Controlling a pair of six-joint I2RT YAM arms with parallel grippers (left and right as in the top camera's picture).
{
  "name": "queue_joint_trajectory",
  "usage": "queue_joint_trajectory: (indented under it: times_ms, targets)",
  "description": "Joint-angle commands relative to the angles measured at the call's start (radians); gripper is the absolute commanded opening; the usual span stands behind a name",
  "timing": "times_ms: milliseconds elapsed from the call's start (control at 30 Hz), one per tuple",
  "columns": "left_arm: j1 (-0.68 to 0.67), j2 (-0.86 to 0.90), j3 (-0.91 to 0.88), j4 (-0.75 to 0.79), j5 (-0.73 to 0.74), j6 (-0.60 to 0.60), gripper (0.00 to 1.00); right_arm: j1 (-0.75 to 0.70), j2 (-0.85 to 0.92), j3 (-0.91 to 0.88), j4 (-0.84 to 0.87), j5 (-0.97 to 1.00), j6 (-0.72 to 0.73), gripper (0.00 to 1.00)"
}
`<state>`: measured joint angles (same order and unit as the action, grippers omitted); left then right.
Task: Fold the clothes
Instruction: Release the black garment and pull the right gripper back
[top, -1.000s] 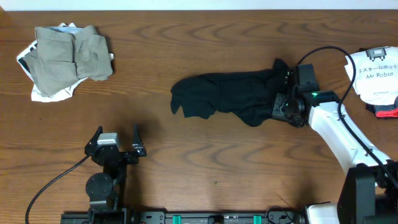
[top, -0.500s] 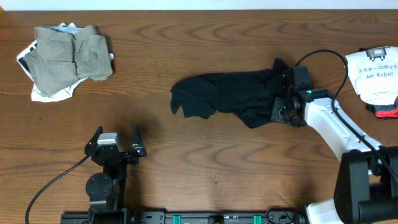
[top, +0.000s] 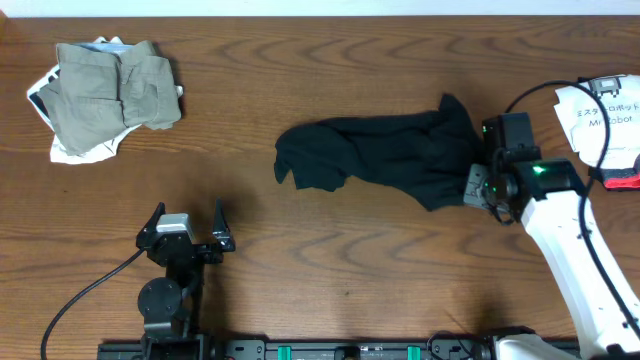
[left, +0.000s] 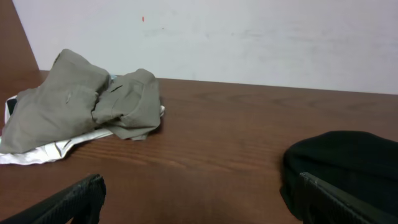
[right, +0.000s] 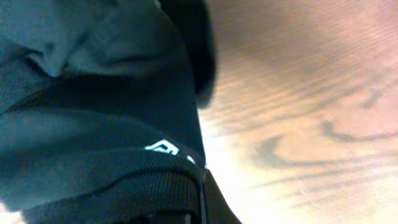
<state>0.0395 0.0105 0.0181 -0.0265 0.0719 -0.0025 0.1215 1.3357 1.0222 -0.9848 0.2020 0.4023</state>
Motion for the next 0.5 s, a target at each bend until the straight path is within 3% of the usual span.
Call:
queue_joint_trajectory:
  times_ms: [0, 367, 467]
  targets:
    - [0.005, -0.006, -0.014, -0.037, 0.015, 0.006, 0.98, -0.018, -0.057, 0.018, -0.04, 0.047, 0.01, 0.01]
    - [0.005, -0.006, -0.014, -0.037, 0.015, 0.006, 0.98, -0.018, -0.26, 0.032, -0.291, -0.01, 0.009, 0.09]
    - [0.005, -0.006, -0.014, -0.037, 0.015, 0.006, 0.98, -0.018, -0.288, 0.032, -0.341, -0.008, 0.037, 0.04]
